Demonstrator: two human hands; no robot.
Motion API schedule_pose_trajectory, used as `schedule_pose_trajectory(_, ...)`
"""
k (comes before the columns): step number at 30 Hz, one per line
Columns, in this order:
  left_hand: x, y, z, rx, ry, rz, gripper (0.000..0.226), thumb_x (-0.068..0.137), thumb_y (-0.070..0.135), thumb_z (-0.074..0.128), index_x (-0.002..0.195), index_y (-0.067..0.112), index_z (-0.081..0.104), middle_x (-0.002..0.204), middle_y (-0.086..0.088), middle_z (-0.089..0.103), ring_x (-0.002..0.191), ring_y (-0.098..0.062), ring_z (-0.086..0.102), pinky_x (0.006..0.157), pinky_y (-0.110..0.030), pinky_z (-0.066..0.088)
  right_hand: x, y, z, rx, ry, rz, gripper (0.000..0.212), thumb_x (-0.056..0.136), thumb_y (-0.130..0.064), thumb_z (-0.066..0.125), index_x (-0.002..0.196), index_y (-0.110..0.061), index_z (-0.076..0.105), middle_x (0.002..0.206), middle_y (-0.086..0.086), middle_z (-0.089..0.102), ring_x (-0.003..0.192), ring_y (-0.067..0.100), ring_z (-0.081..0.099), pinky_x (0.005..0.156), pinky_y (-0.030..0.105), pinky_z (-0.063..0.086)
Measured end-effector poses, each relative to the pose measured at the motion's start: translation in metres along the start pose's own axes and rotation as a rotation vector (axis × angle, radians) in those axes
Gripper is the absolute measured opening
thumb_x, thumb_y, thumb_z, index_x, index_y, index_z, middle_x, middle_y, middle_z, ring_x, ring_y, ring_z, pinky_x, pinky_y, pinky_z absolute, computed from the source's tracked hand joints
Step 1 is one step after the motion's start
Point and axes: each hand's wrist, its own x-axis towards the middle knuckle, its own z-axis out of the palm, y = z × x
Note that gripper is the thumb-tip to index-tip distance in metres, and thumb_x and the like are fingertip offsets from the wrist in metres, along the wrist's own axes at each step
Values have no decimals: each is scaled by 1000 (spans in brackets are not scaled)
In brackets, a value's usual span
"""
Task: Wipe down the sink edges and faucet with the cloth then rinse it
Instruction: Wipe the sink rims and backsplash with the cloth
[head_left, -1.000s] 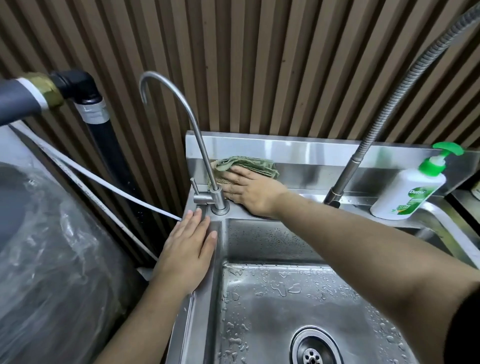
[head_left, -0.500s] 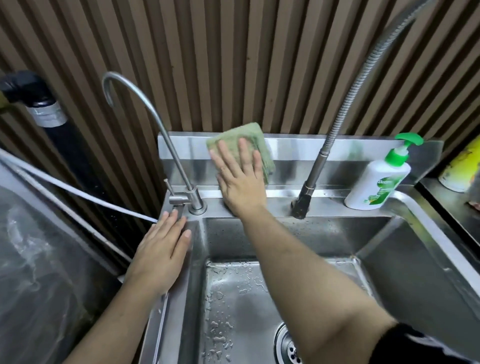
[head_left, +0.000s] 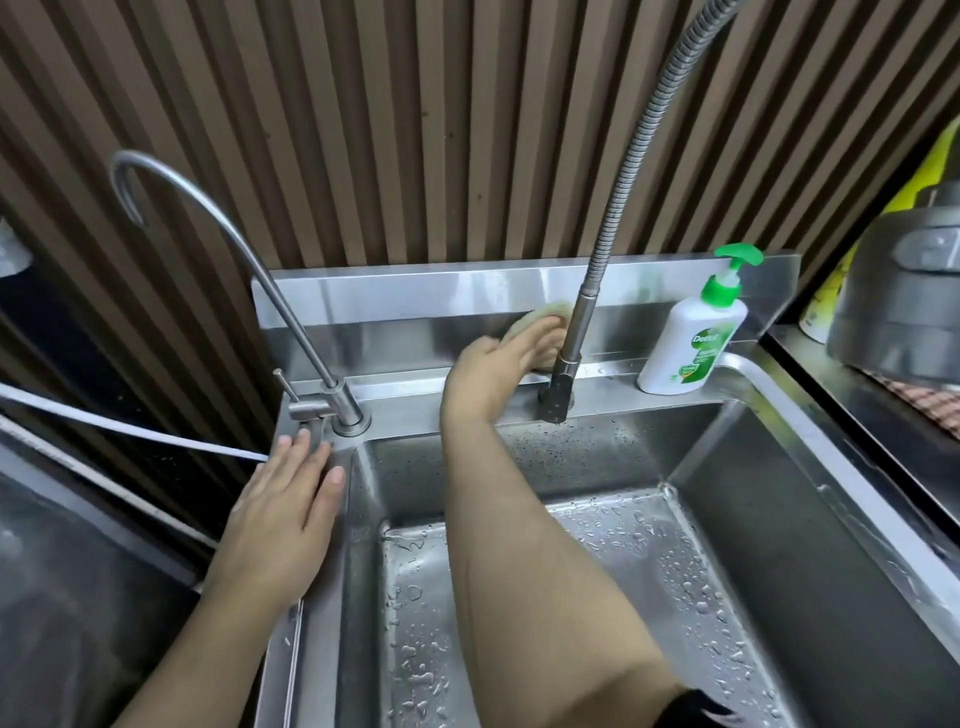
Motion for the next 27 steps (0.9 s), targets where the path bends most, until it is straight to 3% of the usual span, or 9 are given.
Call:
schedule_pose_trajectory(2,0,1,-1,4,-5,-8,75,84,59,15,141,15,36,153,1,23,138,-2,7,114,-25,3,-10,8,-12,-70,-168,9,66,93,3,30,150,-18,3,159,-1,0,143,9,-5,108,9,-5)
schedule_pose_trajectory(5,0,1,-1,7,-8,-3,81,81,64,11,141,15,37,153,2,23,137,-2,7,114,-26,4,-18,6,-33,-221,-105,-168,72,89,11,34,150,-21,13,159,-3,9,146,13,3,116,24,4)
schedule_pose_trajectory(7,0,1,-1,-4,0,-10,76,83,60,14,140,15,38,153,1,24,137,-1,8,115,-27,4,-22,6,-37,-475,-105,-270,80,84,14,37,150,-18,8,160,0,1,146,17,-4,115,28,-3)
schedule_pose_trajectory(10,-1,4,-1,-24,-3,-12,71,85,55,17,140,15,39,153,1,26,139,-3,10,116,-28,5,-15,14,-31,-783,-199,-137,76,85,7,38,150,-9,3,158,9,-12,145,23,-14,113,30,-9)
schedule_pose_trajectory(14,0,3,-2,-30,-8,-15,71,85,54,18,140,14,39,153,0,26,141,-7,12,116,-28,5,-1,7,-26,-963,-347,3,67,92,-11,34,147,3,-1,156,20,-11,145,30,-7,117,36,1)
schedule_pose_trajectory(17,-1,5,-2,-24,-8,-19,71,85,53,19,138,13,41,152,-2,27,143,-12,14,116,-31,7,-5,5,-36,-1087,-492,-14,64,92,-11,30,148,1,1,158,15,-7,146,27,-7,117,36,10)
schedule_pose_trajectory(21,1,3,-1,-9,-2,-17,70,86,50,19,138,10,42,151,-5,30,143,-16,17,117,-33,9,-32,14,-63,-1202,-640,-195,63,93,-19,31,150,-8,6,160,5,-2,146,21,-8,118,41,2)
schedule_pose_trajectory(25,2,0,1,26,2,-11,69,87,48,20,138,8,42,151,-7,30,143,-18,17,117,-34,9,-51,28,-73,-1369,-681,-445,64,97,-42,18,150,-9,3,159,9,-3,146,26,-7,116,49,-11)
schedule_pose_trajectory(27,3,-1,2,21,-3,-10,67,87,46,20,138,7,41,151,-8,30,143,-17,17,117,-35,9,-54,28,-51,-1364,-764,-510,65,97,-41,21,150,-7,3,158,13,-2,146,27,-7,117,46,-10)
